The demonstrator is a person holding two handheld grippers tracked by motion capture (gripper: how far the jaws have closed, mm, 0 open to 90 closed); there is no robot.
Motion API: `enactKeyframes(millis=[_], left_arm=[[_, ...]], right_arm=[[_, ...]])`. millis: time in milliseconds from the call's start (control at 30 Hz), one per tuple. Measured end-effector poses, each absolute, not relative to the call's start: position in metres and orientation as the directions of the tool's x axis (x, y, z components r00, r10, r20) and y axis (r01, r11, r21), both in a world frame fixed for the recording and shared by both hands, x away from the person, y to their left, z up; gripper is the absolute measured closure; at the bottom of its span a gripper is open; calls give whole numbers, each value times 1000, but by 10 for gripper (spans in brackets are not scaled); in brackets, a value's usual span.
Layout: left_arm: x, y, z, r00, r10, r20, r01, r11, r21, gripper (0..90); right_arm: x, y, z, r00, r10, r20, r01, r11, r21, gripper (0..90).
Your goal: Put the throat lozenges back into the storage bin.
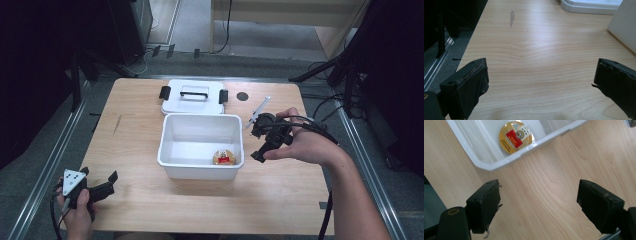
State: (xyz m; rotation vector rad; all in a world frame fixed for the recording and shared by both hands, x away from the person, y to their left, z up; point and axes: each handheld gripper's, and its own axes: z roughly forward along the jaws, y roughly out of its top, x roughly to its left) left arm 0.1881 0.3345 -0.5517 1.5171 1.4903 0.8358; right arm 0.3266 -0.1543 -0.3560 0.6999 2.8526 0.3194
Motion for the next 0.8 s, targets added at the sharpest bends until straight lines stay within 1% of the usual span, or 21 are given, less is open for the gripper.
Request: enactKeyframes(millis=[433,800], left_arm=[[188,335,-552,72,993,-93,442,52,896,0],[187,335,-552,71,993,-92,440,51,896,0]], right_arm=[[321,-186,-377,-844,526,-104,490,836,248,192],[318,-208,-402,-819,568,-81,537,809,240,193]])
